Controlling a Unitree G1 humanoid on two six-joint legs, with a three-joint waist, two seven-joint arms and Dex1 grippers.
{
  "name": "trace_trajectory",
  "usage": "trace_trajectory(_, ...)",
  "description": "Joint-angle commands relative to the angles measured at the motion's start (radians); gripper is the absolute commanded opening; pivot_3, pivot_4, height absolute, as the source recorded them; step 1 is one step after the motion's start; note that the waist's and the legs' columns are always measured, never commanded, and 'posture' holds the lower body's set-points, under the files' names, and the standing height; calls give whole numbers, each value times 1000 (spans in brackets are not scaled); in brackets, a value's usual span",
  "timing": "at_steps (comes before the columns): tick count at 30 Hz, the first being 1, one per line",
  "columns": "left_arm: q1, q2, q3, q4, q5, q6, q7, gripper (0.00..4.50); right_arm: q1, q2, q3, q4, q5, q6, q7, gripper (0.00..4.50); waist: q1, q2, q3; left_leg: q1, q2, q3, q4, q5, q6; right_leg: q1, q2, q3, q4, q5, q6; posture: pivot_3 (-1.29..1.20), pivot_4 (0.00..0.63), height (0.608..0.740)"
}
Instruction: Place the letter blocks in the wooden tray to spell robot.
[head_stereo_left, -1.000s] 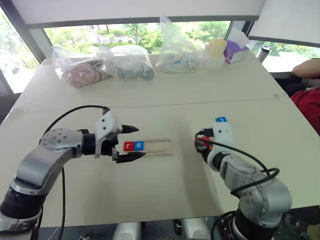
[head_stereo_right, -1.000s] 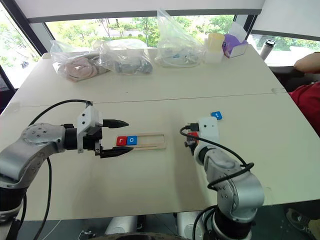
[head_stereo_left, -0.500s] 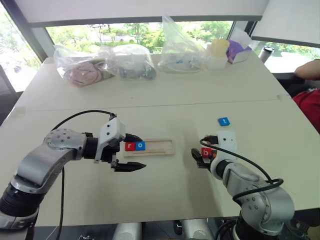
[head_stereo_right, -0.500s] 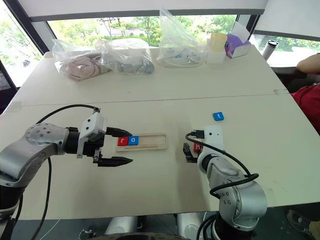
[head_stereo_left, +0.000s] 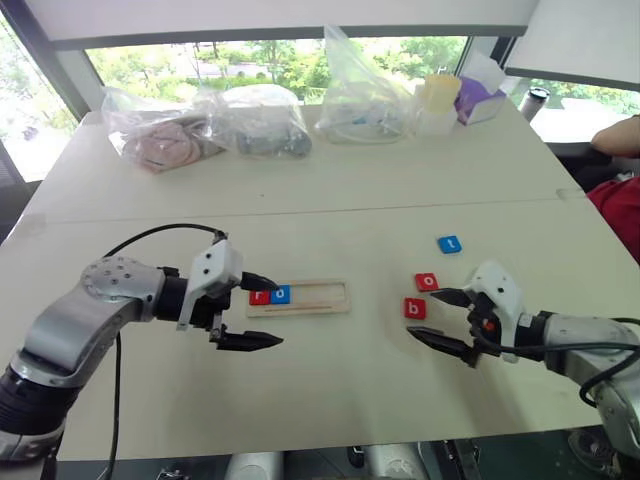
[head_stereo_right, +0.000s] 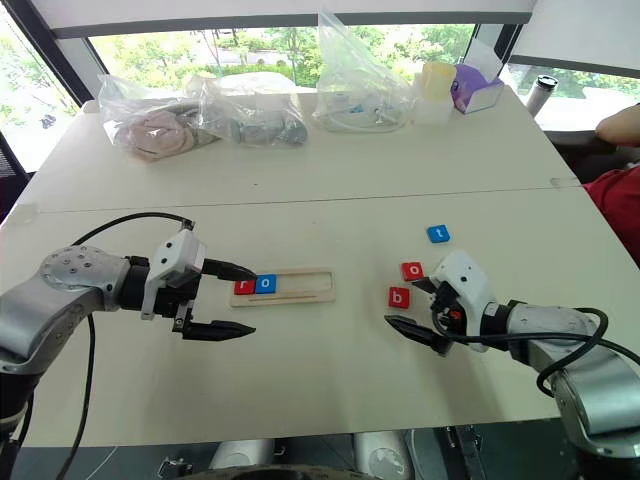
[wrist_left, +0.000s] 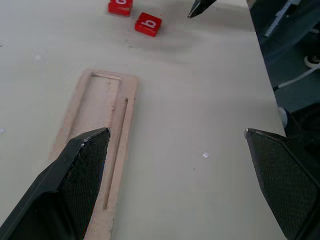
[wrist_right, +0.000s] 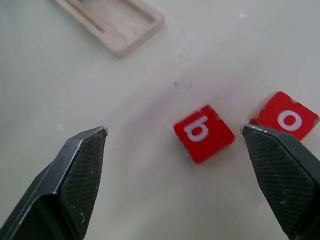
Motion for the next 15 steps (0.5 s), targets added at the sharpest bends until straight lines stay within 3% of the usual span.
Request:
trace_trajectory(1, 21, 16, 12, -30, 19, -36, -1, 4500, -33, -22, 50, 120, -54, -206, 71, 4410, 5, 0, 0, 0, 0, 0, 0, 0, 0, 0, 0, 0, 0, 0, 0, 0, 150, 740)
trace_trajectory(15, 72, 23, 42, -74, 15, -24, 80, 4500, -137, -12, 180, 395, -140, -466, 134, 4410, 9, 0, 0, 0, 0, -1, 3, 0, 0, 1, 0, 0, 3, 3, -5, 0, 150, 740)
